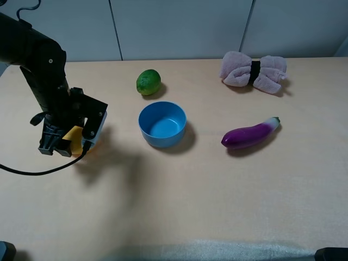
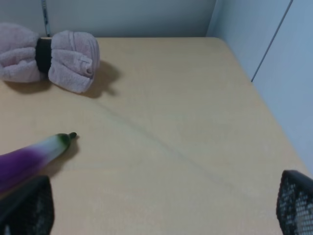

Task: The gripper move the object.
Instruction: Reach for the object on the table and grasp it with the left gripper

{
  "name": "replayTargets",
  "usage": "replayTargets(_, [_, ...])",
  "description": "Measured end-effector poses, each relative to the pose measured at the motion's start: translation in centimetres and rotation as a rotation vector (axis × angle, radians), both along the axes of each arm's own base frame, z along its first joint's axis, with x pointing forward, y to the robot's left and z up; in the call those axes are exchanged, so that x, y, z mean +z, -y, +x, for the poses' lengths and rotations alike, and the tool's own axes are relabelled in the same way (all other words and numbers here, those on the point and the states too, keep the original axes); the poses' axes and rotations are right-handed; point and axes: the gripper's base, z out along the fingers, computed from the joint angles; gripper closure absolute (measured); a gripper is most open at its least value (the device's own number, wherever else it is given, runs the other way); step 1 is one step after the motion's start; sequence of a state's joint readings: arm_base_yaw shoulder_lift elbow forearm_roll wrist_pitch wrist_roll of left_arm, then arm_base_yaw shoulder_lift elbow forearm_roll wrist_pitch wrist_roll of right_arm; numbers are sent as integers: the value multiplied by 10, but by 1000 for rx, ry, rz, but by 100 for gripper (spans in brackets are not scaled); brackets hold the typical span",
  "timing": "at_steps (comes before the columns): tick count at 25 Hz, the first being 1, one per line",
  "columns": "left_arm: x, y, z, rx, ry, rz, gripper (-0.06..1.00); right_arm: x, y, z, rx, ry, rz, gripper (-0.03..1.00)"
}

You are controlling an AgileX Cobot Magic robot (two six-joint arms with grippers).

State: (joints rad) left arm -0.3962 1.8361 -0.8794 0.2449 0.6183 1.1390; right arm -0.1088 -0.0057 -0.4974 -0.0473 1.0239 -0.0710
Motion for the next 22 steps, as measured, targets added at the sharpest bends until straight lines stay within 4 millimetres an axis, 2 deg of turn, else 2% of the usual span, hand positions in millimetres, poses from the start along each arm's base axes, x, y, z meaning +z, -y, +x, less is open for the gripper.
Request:
replayTargets(7, [-2, 0, 1, -14, -2, 0, 12, 0, 0, 0, 0, 0, 0, 27])
replayTargets(13, [-15, 4, 0, -27, -26, 5, 12, 0, 0, 0, 0, 0, 1, 27])
replayTargets(22, [-16, 6, 2, -30, -16, -4, 12, 0, 0, 0, 0, 0, 1, 27])
